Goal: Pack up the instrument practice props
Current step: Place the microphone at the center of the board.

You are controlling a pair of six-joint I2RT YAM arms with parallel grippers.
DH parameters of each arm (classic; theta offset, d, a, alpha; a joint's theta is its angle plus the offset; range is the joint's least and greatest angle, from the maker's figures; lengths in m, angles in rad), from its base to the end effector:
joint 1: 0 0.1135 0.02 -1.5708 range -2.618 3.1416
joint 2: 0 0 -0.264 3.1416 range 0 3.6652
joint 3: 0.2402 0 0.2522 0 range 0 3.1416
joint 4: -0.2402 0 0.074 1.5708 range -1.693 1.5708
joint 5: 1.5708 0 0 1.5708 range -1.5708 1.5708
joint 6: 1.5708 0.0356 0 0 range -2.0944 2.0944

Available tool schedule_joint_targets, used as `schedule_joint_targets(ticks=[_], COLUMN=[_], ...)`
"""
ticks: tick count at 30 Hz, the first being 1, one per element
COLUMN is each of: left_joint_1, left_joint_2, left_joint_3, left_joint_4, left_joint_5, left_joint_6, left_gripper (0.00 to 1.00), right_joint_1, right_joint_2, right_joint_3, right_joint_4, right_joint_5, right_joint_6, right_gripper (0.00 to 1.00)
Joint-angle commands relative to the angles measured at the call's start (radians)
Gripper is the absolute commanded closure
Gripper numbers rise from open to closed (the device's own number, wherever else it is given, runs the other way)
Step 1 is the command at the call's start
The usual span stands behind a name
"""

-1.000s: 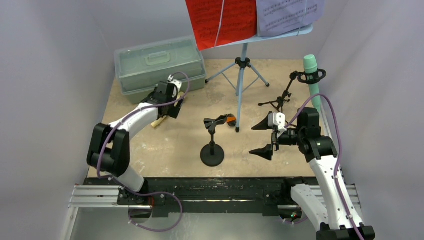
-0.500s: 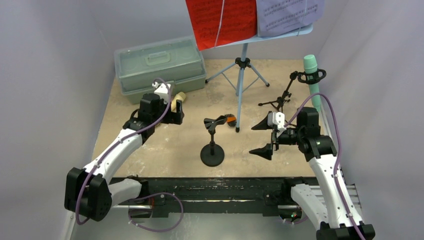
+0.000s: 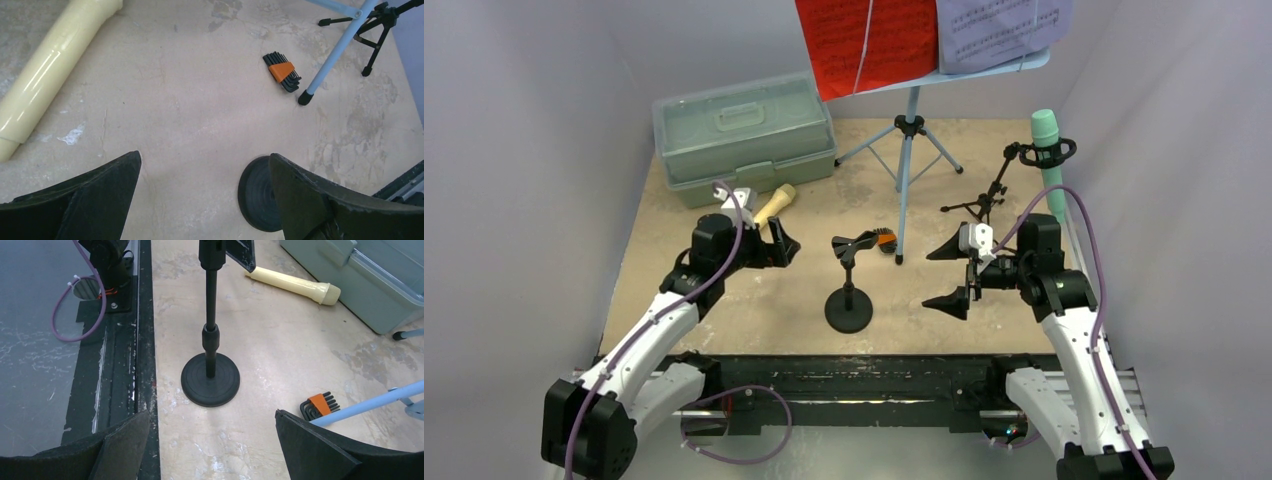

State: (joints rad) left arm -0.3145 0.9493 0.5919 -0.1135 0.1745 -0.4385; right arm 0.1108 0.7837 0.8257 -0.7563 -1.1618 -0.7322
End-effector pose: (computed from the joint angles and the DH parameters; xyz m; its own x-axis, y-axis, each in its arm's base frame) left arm 0.2015 -0.0721 0.2492 -0.5824 -0.2502 -0.7734 0.2259 0.8642 -0.4497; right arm 0.1374 0.0481 0.3123 0.0058 -0.2668 -0.9637 -0.9803 0.1885 -0.0581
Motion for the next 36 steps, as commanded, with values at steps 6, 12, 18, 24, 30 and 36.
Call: schedule_joint_targets(ticks=[6, 12, 18, 24, 30, 36], left_joint_1=[0.003, 0.0, -0.043, -0.106, -0.178, -0.196], left_joint_2=[-0.075, -0.099, -0.109, -0.132, -0.158, -0.242], left_joint_3=[-0.071, -0.136, -0.16, -0.156, -0.162, -0.217], left_joint_4=[0.06, 0.097, 0.092, 0.071, 0.039, 0.064], left_joint_5=[0.107, 0.139, 0.116, 0.08, 0.043, 0.086], left_joint_6=[-0.091, -0.14, -0.147, -0.147, -0.148, -0.189], left_gripper=[0.02, 0.02, 0.02, 0.02, 0.02, 0.02], right_joint_1=[-0.007, -0.007, -0.008, -0.01, -0.01, -0.011], right_joint_2=[0.008, 0.008, 0.011, 0.013, 0.014, 0.012], right_joint_3=[0.003, 0.005, 0.004, 0.006, 0.004, 0.004], right_joint_4=[-0.001, -0.006, -0.006, -0.006, -0.006, -0.006], right_joint_5=[-0.01, -0.009, -0.01, -0.01, -0.01, -0.011], right_joint_6=[-0.004, -0.013, -0.013, -0.013, -0.013, -0.013], right_gripper=[0.01, 0.01, 0.01, 0.01, 0.01, 0.01])
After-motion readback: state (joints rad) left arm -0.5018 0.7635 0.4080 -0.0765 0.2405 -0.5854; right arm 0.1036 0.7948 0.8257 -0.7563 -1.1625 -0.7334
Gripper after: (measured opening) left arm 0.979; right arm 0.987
